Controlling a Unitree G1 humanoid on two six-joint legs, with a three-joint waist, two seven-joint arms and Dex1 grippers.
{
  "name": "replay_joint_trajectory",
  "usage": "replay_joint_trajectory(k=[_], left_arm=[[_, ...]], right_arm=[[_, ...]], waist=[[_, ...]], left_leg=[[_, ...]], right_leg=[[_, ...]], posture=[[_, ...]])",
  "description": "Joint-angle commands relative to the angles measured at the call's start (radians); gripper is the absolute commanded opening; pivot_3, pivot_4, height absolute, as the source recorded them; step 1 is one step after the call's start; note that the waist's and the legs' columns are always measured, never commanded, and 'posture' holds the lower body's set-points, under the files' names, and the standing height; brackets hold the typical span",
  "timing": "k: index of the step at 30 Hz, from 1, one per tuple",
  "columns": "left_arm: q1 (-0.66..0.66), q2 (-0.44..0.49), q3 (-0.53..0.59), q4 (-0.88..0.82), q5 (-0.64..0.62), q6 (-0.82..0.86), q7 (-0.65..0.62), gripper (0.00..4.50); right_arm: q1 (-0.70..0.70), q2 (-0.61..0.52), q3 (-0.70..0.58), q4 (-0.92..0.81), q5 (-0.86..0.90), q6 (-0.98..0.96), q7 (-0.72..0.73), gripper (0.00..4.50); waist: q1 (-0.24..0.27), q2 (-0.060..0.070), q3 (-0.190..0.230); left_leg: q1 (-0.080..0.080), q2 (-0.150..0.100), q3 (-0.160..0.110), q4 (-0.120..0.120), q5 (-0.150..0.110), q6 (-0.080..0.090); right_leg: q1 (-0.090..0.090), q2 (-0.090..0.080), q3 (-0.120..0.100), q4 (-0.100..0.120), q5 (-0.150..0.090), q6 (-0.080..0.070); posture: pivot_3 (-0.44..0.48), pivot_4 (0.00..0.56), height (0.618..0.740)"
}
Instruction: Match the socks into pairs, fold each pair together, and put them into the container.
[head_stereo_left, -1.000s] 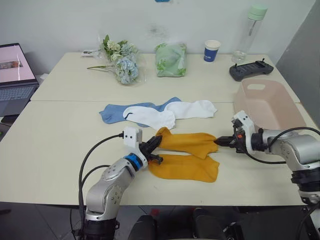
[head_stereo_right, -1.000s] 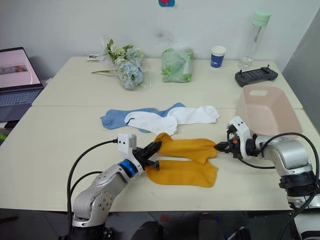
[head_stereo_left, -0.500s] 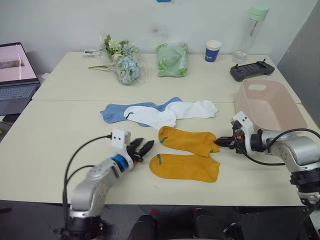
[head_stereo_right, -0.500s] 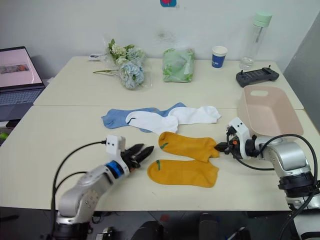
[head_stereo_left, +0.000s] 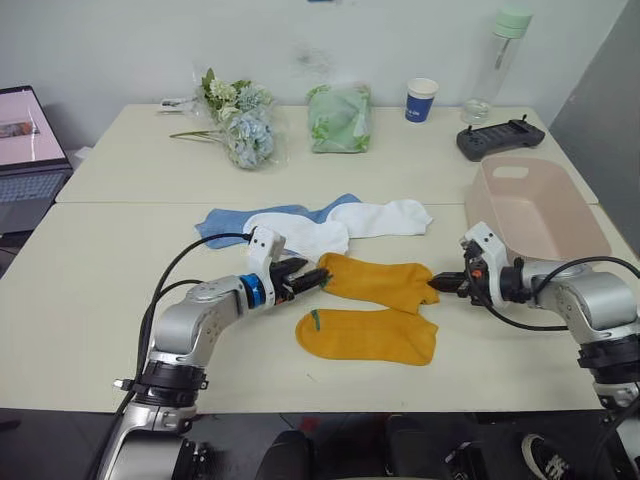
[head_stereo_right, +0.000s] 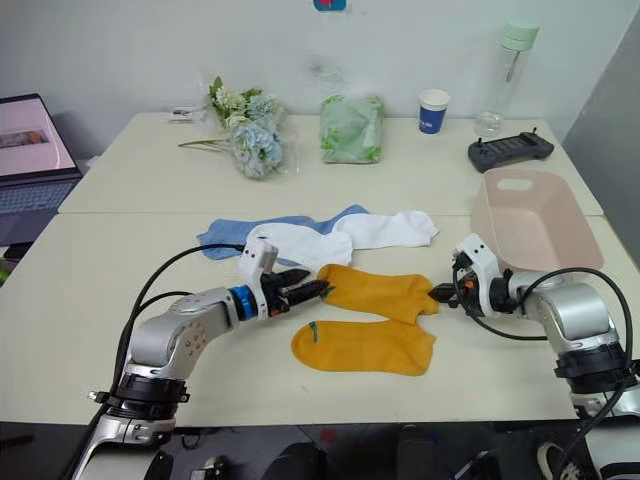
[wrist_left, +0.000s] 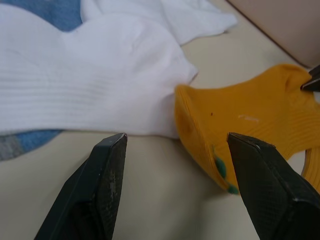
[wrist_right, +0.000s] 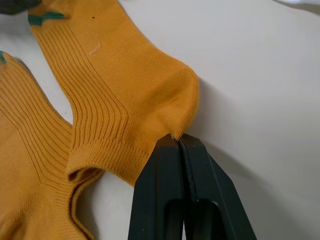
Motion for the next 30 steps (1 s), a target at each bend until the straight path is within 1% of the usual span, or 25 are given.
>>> replay_joint_trajectory(k=[1,9,13,14,17,19,21,24,27,30], left_arm=[[-0.013,-0.009,0.013,-0.008,0.009,-0.040,-0.006,2.51],[-0.008,-0.007,0.028,-0.022,0.000,-0.055,-0.012,0.05],[0.015,-0.012,0.082,-0.108,-0.074,0.026,0.008,0.01],[0.035,-0.021,0.111,-0.155,-0.134,0.088,0.017,0.01],[0.087,-0.031,0.163,-0.268,-0.251,0.215,0.040,0.01],[0.125,-0.030,0.194,-0.337,-0.311,0.280,0.070,0.01],[0.152,-0.031,0.208,-0.374,-0.343,0.317,0.099,0.01],[0.192,-0.034,0.176,-0.384,-0.307,0.285,0.120,0.01],[0.201,-0.069,0.155,-0.324,-0.246,0.213,0.157,0.01],[0.202,-0.079,0.126,-0.291,-0.201,0.156,0.153,0.01]], right_arm=[[-0.014,0.000,-0.018,-0.045,0.006,0.001,-0.005,0.00],[-0.024,0.004,-0.024,-0.053,0.012,0.005,-0.008,0.00],[-0.043,-0.016,-0.047,-0.059,0.034,0.020,0.008,0.00],[-0.045,-0.027,-0.058,-0.067,0.047,0.032,0.016,0.00],[-0.045,-0.056,-0.079,-0.086,0.076,0.061,0.037,0.00],[-0.048,-0.085,-0.095,-0.098,0.095,0.082,0.053,0.00],[-0.052,-0.108,-0.099,-0.097,0.102,0.088,0.068,0.00],[-0.055,-0.118,-0.073,-0.059,0.081,0.054,0.083,0.00],[-0.061,-0.079,-0.015,-0.012,0.020,-0.021,0.064,0.00],[-0.100,-0.027,0.043,0.041,-0.035,-0.088,0.061,0.00]], waist=[[0.000,0.000,0.000],[0.000,0.000,0.000],[-0.001,0.000,0.000],[0.000,0.000,0.000],[0.000,0.000,0.000],[0.000,0.000,0.000],[0.001,0.000,0.000],[0.001,0.000,0.000],[0.001,0.000,0.000],[-0.002,0.000,0.000]], left_leg=[[0.000,0.000,0.000,0.000,0.000,0.000],[0.000,0.000,-0.001,0.000,0.000,0.000],[0.000,0.000,-0.001,0.000,0.000,0.000],[0.000,0.000,-0.001,0.000,0.000,0.000],[0.000,0.000,-0.002,0.000,0.000,0.000],[-0.001,0.000,-0.002,0.000,0.000,0.000],[-0.001,0.000,-0.002,0.000,0.000,0.000],[0.001,0.000,-0.002,0.000,0.000,0.000],[0.002,0.000,0.000,0.000,0.000,0.000],[0.002,0.000,0.001,0.000,0.000,0.000]], right_leg=[[0.000,0.000,0.000,0.000,0.000,0.000],[0.000,0.000,0.000,0.000,0.000,0.000],[0.000,0.000,0.000,0.000,0.000,0.000],[0.000,0.000,0.000,0.000,0.000,0.000],[0.000,0.000,0.000,-0.001,0.000,0.000],[0.000,0.000,0.001,-0.001,0.000,0.000],[0.000,-0.001,0.001,-0.001,0.000,0.000],[0.001,0.000,0.000,0.001,0.000,0.000],[0.001,0.000,0.000,0.002,0.000,0.000],[0.001,0.000,0.000,0.002,0.000,0.000]], posture=[[0.000,0.150,0.740],[0.000,0.150,0.740],[0.000,0.150,0.740],[0.000,0.150,0.740],[0.000,0.150,0.740],[0.000,0.150,0.740],[0.000,0.150,0.740],[0.000,0.150,0.740],[0.000,0.150,0.740],[0.000,0.150,0.740]])
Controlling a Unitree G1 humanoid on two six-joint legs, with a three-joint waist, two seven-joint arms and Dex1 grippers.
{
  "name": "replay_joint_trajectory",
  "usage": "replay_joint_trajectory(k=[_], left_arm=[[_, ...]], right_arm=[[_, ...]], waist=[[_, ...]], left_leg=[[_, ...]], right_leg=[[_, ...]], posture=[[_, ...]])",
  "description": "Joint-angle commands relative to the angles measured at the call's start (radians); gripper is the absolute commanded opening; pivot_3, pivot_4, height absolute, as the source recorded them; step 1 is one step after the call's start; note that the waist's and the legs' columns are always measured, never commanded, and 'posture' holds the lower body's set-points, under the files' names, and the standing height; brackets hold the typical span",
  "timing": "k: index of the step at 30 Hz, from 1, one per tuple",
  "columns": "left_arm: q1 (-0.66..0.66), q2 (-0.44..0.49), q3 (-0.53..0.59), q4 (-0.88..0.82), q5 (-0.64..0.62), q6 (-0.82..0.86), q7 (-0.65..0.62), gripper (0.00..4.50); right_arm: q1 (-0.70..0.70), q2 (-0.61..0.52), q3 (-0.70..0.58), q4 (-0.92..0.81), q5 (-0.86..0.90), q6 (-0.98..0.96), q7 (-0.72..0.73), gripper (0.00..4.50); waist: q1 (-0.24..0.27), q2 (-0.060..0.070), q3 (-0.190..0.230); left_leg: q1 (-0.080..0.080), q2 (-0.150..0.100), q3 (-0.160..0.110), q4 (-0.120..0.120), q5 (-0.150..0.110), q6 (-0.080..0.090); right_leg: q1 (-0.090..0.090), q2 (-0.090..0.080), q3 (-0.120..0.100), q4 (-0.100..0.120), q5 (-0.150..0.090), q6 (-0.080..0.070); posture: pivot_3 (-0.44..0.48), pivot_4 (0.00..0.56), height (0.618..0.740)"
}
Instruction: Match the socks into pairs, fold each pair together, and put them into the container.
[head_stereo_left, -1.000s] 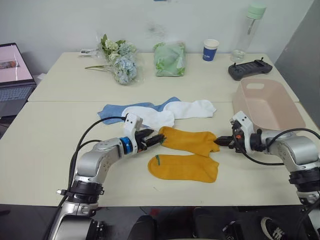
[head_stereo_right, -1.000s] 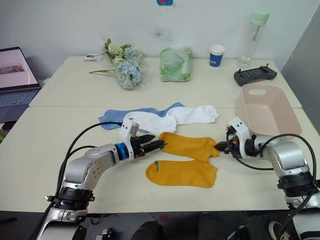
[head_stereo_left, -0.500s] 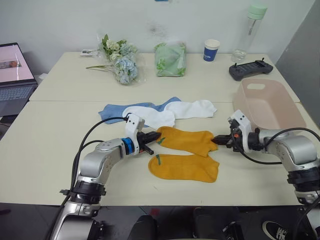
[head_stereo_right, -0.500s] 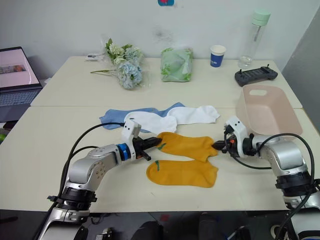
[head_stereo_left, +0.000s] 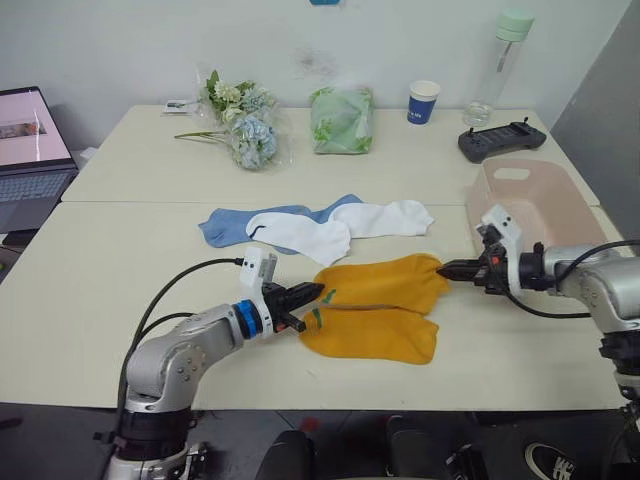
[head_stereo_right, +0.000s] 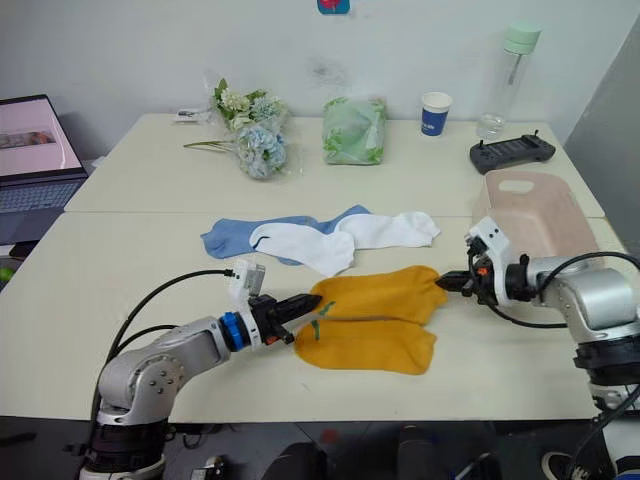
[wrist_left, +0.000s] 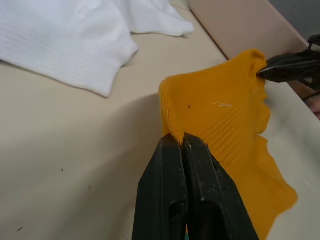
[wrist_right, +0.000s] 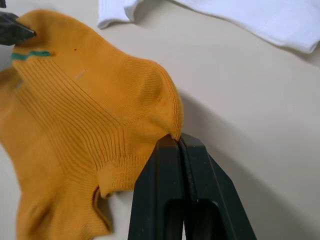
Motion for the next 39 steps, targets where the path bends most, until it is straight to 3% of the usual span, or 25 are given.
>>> replay_joint_trajectory(k=[1,8,11,16,19,23,26,29,33,39], left_arm=[[-0.003,-0.009,-0.020,0.006,0.035,-0.068,0.001,0.01],[-0.007,-0.007,-0.034,0.029,0.076,-0.134,-0.007,0.01],[-0.016,-0.008,-0.024,0.056,0.101,-0.177,-0.002,0.58],[-0.026,0.024,-0.007,0.069,0.124,-0.204,-0.007,2.11],[-0.023,0.126,-0.043,0.057,0.222,-0.338,-0.091,3.00],[-0.028,0.294,-0.123,0.074,0.344,-0.568,-0.292,3.00],[-0.044,0.346,-0.175,0.140,0.429,-0.749,-0.378,3.00],[-0.075,0.347,-0.214,0.183,0.461,-0.855,-0.444,3.00],[-0.117,0.302,-0.258,0.214,0.461,-0.857,-0.479,3.00],[-0.179,0.284,-0.324,0.349,0.582,-0.962,-0.487,3.00]], right_arm=[[-0.072,0.049,0.038,0.050,-0.056,-0.081,-0.014,0.00],[-0.095,0.065,0.063,0.128,-0.146,-0.187,-0.009,0.00],[-0.092,0.062,0.032,0.148,-0.151,-0.228,-0.002,0.63],[-0.063,0.039,-0.030,0.114,-0.148,-0.295,-0.002,2.33],[0.010,-0.001,-0.041,-0.002,-0.172,-0.476,0.051,2.34],[0.082,-0.033,0.001,-0.146,-0.206,-0.584,0.100,2.34],[0.116,-0.030,0.038,-0.174,-0.247,-0.643,0.111,2.34],[0.143,-0.026,0.076,-0.162,-0.296,-0.698,0.111,2.34],[0.138,-0.013,0.104,-0.102,-0.346,-0.767,0.110,2.34],[0.087,0.018,0.135,0.011,-0.408,-0.850,0.113,2.34]], waist=[[-0.003,0.000,0.000],[0.009,0.000,0.000],[0.009,0.000,0.000],[0.007,0.000,0.000],[0.005,0.000,0.000],[0.001,0.001,0.000],[0.001,0.001,0.000],[0.002,0.000,0.000],[0.003,0.000,0.000],[-0.001,0.000,0.000]], left_leg=[[0.000,0.000,0.000,0.000,0.000,-0.001],[-0.002,0.000,-0.001,0.000,0.001,-0.002],[-0.002,-0.001,-0.001,0.000,0.001,-0.002],[-0.002,-0.001,-0.001,0.000,0.001,-0.002],[-0.002,0.000,0.000,-0.001,0.001,-0.002],[-0.002,0.000,0.000,-0.002,0.001,-0.002],[-0.001,0.000,0.000,-0.001,0.001,-0.002],[-0.001,0.000,0.000,-0.001,0.001,-0.001],[-0.002,-0.001,0.000,-0.001,0.001,-0.001],[-0.001,0.000,0.000,-0.001,0.001,-0.001]], right_leg=[[-0.001,0.000,0.000,0.000,0.000,0.000],[-0.001,0.000,-0.001,-0.003,0.000,0.000],[-0.001,-0.001,0.000,-0.004,0.000,0.000],[-0.001,-0.001,0.000,-0.003,0.000,0.000],[-0.001,-0.001,-0.001,-0.004,0.000,0.000],[-0.001,-0.001,-0.001,-0.004,0.000,0.000],[0.000,-0.001,0.000,-0.004,0.000,0.000],[0.000,-0.001,-0.001,-0.003,0.000,0.000],[0.000,-0.001,-0.001,-0.004,0.000,0.000],[0.000,0.000,-0.001,-0.003,0.000,0.000]], posture=[[0.000,0.150,0.740],[0.000,0.150,0.740],[0.000,0.150,0.740],[0.000,0.150,0.740],[0.000,0.150,0.740],[0.000,0.150,0.740],[0.000,0.150,0.740],[0.000,0.150,0.740],[0.000,0.150,0.740],[0.000,0.150,0.740]])
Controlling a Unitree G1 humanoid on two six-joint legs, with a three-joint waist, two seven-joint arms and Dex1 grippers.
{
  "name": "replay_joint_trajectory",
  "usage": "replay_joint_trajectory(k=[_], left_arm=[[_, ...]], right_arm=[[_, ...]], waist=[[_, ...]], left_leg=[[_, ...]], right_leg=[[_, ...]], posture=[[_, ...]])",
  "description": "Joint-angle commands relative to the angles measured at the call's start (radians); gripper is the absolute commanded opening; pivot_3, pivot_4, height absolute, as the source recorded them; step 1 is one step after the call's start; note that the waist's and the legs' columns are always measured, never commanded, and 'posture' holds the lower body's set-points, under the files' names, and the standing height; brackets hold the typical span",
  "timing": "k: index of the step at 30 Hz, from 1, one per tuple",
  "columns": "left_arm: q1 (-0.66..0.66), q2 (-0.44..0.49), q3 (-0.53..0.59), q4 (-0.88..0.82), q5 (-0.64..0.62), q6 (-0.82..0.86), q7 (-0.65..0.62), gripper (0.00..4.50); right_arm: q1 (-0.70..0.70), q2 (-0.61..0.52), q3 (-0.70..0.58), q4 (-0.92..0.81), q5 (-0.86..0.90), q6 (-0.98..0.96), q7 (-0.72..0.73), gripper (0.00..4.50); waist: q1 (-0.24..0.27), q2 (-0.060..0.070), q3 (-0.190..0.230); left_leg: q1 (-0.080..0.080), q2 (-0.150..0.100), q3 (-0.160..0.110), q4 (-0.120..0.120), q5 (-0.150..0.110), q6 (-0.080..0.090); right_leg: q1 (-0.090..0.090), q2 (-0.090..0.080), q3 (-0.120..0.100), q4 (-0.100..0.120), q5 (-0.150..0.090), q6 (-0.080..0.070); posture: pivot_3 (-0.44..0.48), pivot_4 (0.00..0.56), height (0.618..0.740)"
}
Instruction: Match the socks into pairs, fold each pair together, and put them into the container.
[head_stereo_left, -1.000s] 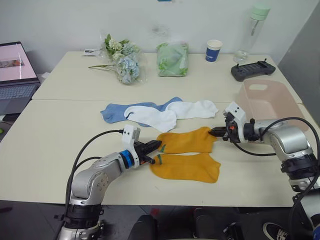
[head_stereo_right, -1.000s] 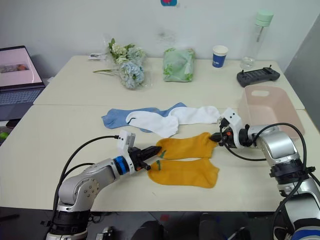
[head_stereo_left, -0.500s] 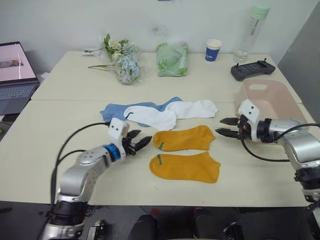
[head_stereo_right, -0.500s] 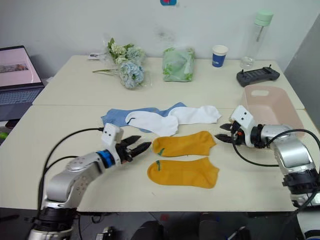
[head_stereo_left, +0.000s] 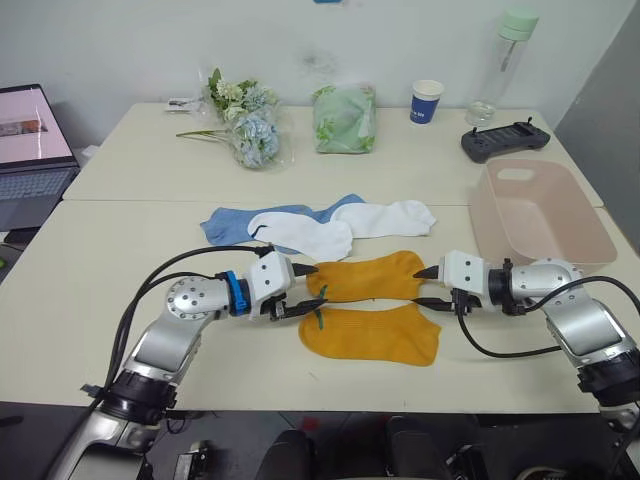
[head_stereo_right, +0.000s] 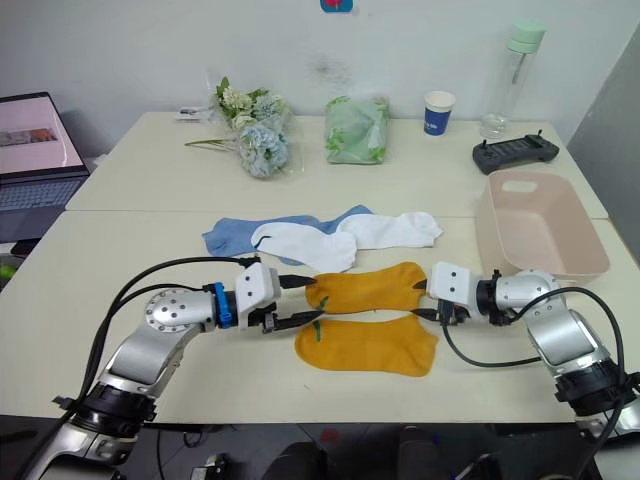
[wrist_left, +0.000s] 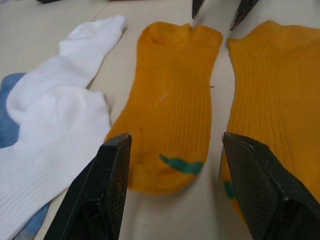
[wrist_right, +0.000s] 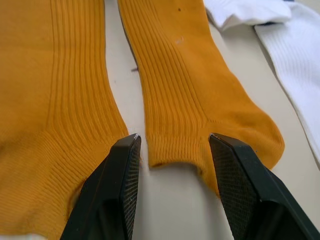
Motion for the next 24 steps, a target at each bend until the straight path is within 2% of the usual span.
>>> replay_joint_trajectory(k=[1,15,18,23,24], left_arm=[[-0.024,0.002,-0.015,0.041,0.049,-0.062,-0.010,3.00],[-0.090,-0.046,-0.037,0.152,0.128,-0.145,-0.008,3.00],[-0.102,-0.058,-0.038,0.165,0.133,-0.150,-0.011,2.35],[-0.124,-0.078,-0.035,0.181,0.127,-0.138,-0.022,0.84],[-0.126,-0.080,-0.035,0.183,0.127,-0.140,-0.025,0.54]], right_arm=[[-0.037,0.007,0.004,0.028,-0.032,-0.061,0.008,2.34],[-0.071,0.031,0.042,0.124,-0.109,-0.186,0.044,2.34],[-0.079,0.031,0.046,0.149,-0.129,-0.213,0.045,1.67],[-0.101,0.044,0.029,0.183,-0.118,-0.218,0.041,0.01],[-0.104,0.049,0.024,0.185,-0.113,-0.215,0.038,0.00]], waist=[[-0.004,0.000,0.000],[-0.001,0.000,0.000],[-0.001,0.000,0.000],[-0.002,0.000,0.000],[-0.002,0.000,0.000]], left_leg=[[0.000,0.000,0.000,0.000,0.000,0.000],[0.000,0.000,0.000,0.000,0.000,0.000],[0.000,0.000,0.000,0.001,0.000,0.000],[0.000,0.000,0.000,0.001,0.000,0.000],[0.000,0.000,0.000,0.001,0.000,0.000]], right_leg=[[0.000,0.000,0.000,0.000,0.000,0.000],[0.000,0.000,0.000,0.001,0.000,0.000],[0.000,0.000,0.000,0.001,0.000,0.000],[0.000,0.000,0.000,0.002,0.000,0.000],[0.000,0.000,0.000,0.002,0.000,0.000]], posture=[[0.000,0.150,0.740],[0.000,0.150,0.740],[0.000,0.150,0.740],[0.000,0.150,0.740],[0.000,0.150,0.740]])
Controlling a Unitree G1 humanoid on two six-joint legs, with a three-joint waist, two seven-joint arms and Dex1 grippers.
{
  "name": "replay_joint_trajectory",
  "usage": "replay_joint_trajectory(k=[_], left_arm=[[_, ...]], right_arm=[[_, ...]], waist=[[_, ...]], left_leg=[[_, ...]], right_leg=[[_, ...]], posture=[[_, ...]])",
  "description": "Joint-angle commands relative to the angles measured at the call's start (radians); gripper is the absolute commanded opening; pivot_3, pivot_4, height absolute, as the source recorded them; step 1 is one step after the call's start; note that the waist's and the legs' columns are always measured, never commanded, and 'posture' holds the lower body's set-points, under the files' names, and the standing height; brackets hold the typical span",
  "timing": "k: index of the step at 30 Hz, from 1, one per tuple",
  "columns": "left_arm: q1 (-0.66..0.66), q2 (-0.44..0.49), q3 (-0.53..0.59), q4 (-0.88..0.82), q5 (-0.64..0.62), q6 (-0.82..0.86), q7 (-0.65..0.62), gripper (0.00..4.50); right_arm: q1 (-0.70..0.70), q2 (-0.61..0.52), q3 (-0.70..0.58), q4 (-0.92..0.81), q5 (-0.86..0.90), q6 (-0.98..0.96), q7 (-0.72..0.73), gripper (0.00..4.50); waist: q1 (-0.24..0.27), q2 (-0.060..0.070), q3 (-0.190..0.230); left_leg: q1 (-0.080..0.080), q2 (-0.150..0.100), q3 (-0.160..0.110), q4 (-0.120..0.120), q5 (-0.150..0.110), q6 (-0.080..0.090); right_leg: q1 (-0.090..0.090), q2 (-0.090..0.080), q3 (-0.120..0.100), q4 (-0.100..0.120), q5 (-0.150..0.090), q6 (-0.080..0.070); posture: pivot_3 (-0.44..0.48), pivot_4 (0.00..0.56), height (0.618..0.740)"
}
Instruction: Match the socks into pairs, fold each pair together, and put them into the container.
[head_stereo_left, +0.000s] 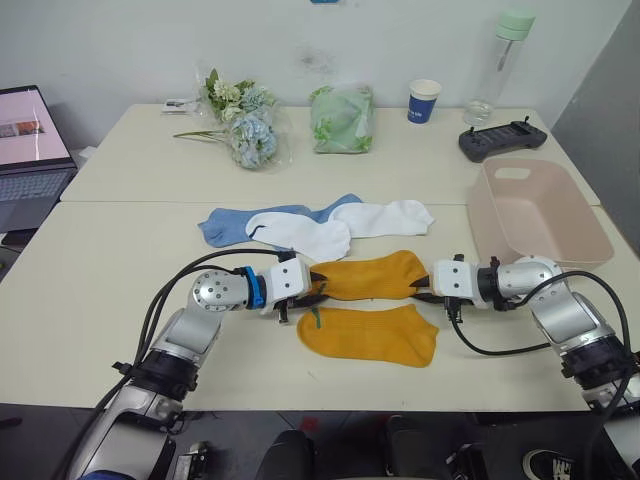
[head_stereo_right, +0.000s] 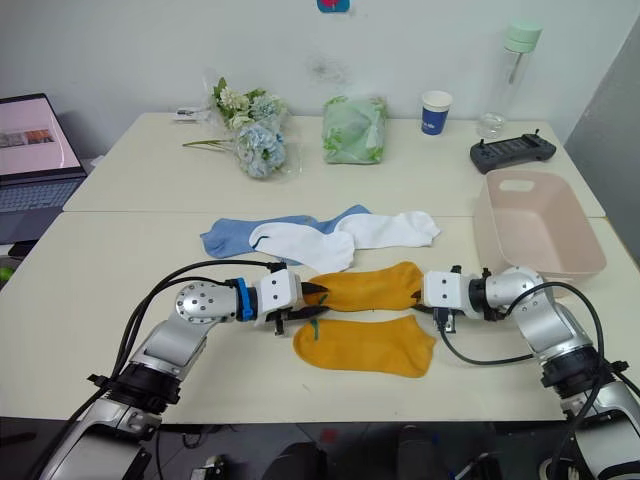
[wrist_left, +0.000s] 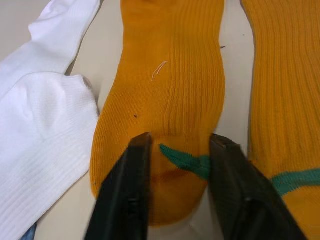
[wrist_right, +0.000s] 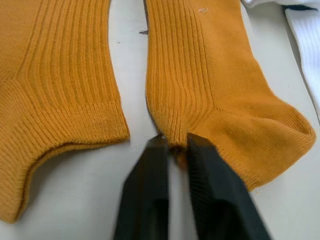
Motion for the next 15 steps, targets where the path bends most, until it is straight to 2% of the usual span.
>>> replay_joint_trajectory(k=[1,2,9,15], left_arm=[[-0.018,-0.006,0.003,-0.007,-0.003,-0.012,-0.005,0.24],[-0.021,-0.010,0.004,-0.004,-0.004,-0.010,-0.003,0.02],[-0.057,-0.034,0.043,0.003,-0.042,0.029,0.008,0.02],[-0.090,-0.014,0.107,-0.066,-0.149,0.153,-0.041,0.02]], right_arm=[[-0.024,0.014,-0.033,-0.006,0.023,0.010,-0.005,0.00],[-0.024,0.022,-0.043,-0.010,0.045,0.038,-0.002,0.00],[-0.052,0.041,-0.126,-0.074,0.165,0.222,0.012,0.00],[-0.044,-0.003,-0.177,-0.236,0.291,0.466,0.053,0.00]], waist=[[-0.001,0.000,0.000],[-0.001,0.000,0.000],[0.000,0.000,0.000],[0.000,0.000,0.000]], left_leg=[[0.000,0.000,0.000,0.000,0.000,0.000],[0.000,0.000,0.000,0.000,0.000,0.000],[0.000,0.000,-0.001,0.000,0.000,0.000],[0.000,0.000,-0.002,0.000,0.000,0.000]], right_leg=[[0.000,0.000,0.000,0.000,0.000,0.000],[0.000,0.000,0.000,0.000,0.000,0.000],[0.000,0.000,0.000,0.000,0.000,0.000],[0.000,0.000,-0.001,0.000,0.000,0.000]], posture=[[0.000,0.150,0.740],[0.000,0.150,0.740],[0.000,0.150,0.740],[0.000,0.150,0.740]])
